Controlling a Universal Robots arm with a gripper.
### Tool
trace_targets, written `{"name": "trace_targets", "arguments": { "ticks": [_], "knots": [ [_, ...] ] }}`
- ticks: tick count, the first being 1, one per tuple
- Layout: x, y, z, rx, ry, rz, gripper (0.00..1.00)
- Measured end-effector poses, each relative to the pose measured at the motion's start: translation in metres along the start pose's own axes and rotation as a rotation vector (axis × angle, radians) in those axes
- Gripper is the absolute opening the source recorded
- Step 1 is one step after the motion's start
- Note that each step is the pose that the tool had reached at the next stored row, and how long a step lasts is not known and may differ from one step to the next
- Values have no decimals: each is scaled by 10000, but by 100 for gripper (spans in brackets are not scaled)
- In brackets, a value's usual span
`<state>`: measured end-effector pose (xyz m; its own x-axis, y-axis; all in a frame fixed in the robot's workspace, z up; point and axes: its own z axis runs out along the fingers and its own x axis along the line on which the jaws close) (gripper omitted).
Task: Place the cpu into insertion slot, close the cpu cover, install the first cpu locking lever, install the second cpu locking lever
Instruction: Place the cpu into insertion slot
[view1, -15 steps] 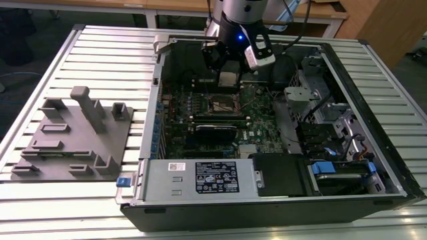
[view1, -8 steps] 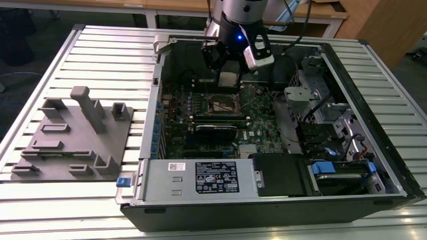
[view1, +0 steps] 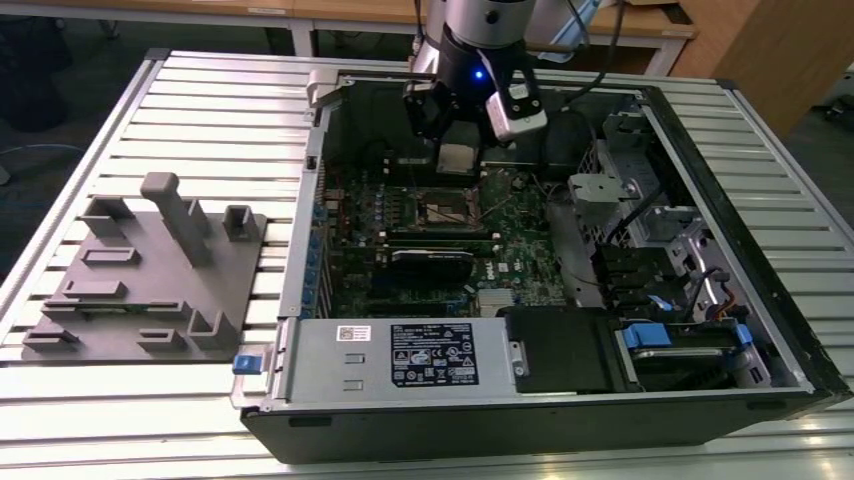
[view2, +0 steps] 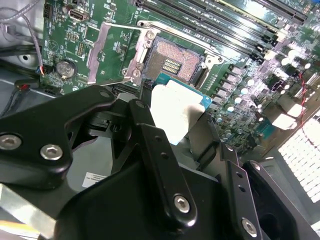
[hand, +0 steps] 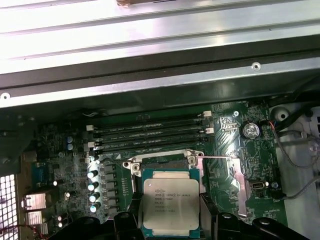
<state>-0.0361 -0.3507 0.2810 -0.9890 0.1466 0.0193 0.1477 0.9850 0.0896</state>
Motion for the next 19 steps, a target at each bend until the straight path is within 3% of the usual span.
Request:
{"name": "trace_targets", "arguments": {
  "ticks": [19],
  "knots": [
    [0, 0, 1, -6, -23, 260, 54]
  ]
}}
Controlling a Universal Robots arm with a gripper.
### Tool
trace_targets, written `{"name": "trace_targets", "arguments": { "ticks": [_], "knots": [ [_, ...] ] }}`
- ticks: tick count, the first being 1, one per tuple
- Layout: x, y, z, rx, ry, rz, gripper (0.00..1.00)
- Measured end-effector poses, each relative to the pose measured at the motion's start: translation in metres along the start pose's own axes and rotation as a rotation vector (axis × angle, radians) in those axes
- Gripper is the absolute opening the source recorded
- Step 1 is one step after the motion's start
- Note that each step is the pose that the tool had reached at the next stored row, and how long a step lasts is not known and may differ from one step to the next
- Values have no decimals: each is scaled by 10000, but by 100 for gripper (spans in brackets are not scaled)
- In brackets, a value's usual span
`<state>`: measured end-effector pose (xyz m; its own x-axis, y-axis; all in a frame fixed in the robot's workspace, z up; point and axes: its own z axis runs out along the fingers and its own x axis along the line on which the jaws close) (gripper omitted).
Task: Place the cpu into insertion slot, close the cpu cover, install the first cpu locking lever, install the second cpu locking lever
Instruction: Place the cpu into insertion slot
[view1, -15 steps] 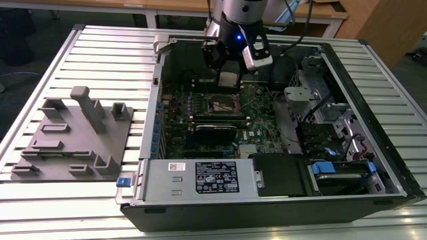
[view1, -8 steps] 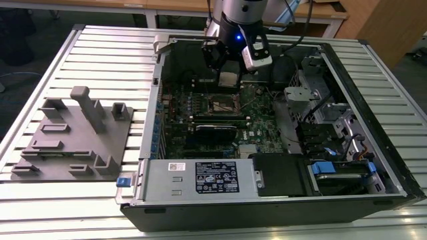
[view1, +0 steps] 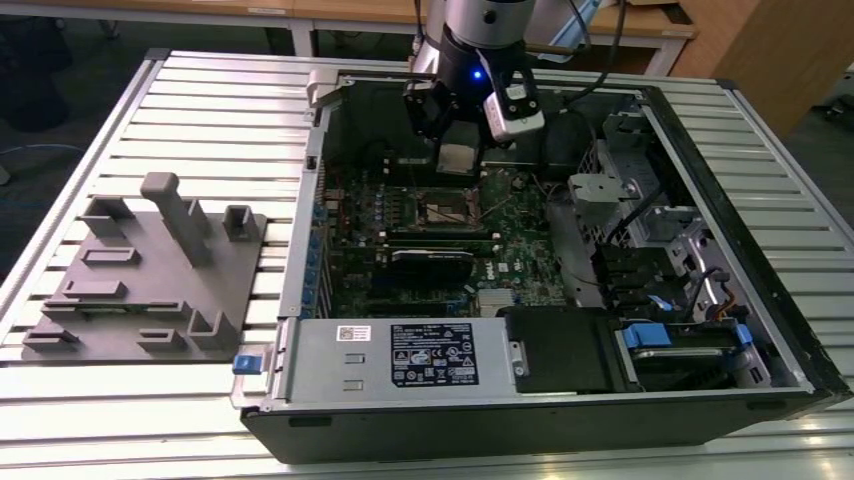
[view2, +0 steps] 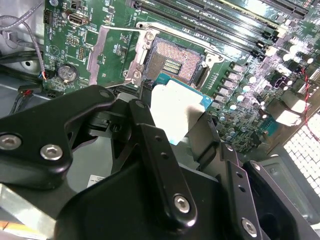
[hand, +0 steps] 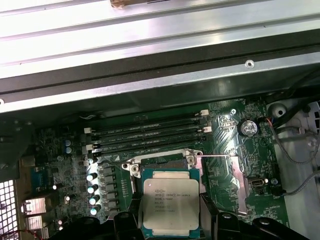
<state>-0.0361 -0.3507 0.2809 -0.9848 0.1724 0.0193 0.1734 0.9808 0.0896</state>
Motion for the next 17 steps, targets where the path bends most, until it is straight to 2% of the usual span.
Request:
{"name": "trace_targets", "arguments": {
  "ticks": [4, 11, 15, 17],
  "knots": [
    [0, -1, 3, -4, -25, 281, 54],
    [0, 0, 3, -5, -30, 325, 54],
    [0, -1, 6, -13, -65, 720, 54],
    [0, -1, 6, -14, -68, 755, 54]
  ]
}}
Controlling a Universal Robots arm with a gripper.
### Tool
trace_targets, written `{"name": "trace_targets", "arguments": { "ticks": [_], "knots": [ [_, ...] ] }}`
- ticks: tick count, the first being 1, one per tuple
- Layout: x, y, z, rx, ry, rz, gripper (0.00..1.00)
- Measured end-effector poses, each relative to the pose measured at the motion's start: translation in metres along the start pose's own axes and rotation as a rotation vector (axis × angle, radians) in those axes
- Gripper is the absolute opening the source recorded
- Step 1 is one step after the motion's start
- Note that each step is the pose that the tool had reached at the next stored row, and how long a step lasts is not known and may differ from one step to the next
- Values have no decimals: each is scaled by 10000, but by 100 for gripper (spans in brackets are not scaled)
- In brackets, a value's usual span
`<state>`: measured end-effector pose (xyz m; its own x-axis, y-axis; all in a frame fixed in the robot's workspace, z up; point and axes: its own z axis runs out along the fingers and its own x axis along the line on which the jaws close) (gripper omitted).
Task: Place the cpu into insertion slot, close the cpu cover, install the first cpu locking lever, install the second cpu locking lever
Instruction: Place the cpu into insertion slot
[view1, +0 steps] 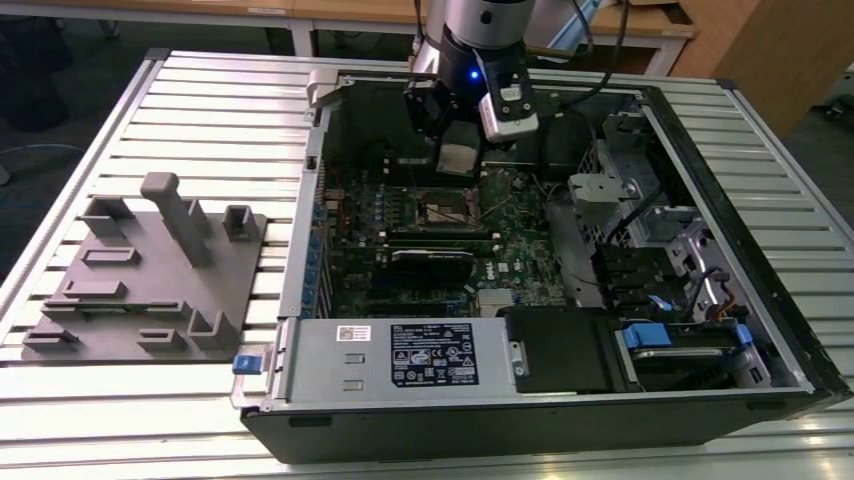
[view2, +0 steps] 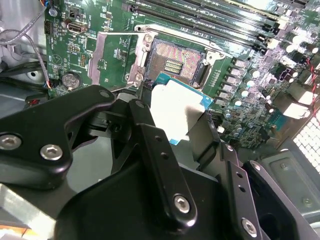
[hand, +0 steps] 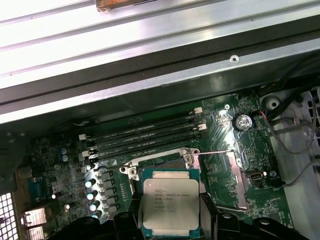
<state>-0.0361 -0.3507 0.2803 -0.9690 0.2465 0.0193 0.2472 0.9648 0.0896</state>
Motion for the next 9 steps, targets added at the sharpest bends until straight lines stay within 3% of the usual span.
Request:
{"name": "trace_targets", "arguments": {
  "ticks": [5, 9],
  "knots": [
    [0, 0, 0, -1, -5, 49, 54],
    [0, 0, 2, -7, -33, 376, 54]
  ]
}}
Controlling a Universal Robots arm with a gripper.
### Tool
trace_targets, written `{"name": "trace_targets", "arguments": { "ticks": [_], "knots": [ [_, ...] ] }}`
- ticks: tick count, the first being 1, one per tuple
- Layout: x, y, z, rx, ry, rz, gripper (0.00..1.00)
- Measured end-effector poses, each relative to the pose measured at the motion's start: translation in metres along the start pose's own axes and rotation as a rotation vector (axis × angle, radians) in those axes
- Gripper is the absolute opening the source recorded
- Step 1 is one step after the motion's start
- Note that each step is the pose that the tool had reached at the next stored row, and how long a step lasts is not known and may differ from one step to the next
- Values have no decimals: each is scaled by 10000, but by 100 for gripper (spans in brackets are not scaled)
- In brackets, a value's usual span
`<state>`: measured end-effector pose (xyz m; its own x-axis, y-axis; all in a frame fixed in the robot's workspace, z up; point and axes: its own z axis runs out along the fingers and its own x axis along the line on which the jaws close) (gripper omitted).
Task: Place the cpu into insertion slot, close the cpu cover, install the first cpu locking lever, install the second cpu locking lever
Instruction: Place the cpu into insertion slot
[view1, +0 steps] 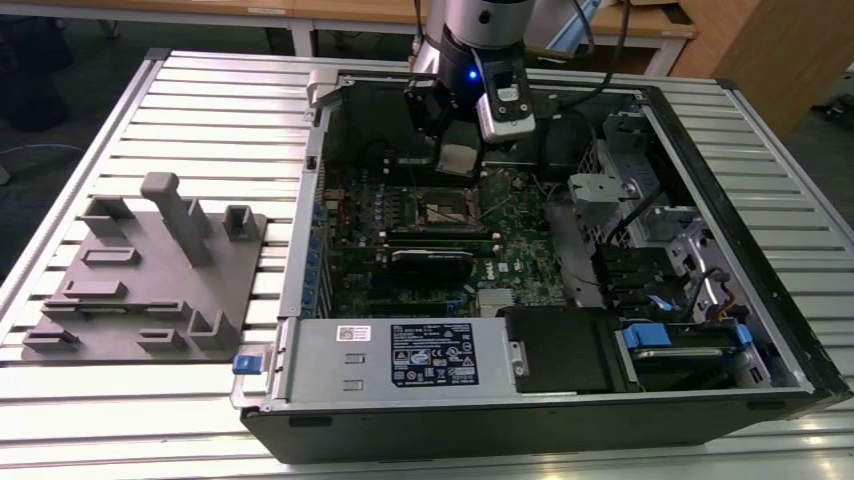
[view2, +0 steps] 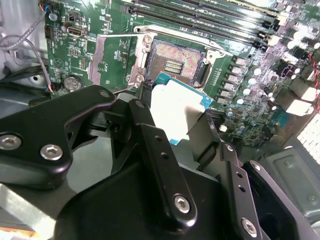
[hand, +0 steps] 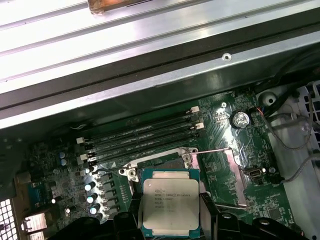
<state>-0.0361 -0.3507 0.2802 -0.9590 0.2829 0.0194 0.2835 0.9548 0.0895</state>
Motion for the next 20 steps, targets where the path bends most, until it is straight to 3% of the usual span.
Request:
{"name": "trace_targets", "arguments": {
  "ticks": [4, 9, 20],
  "knots": [
    [0, 0, 0, -1, -3, 23, 54],
    [0, 0, 2, -9, -42, 460, 54],
    [0, 0, 2, -9, -44, 475, 54]
  ]
}}
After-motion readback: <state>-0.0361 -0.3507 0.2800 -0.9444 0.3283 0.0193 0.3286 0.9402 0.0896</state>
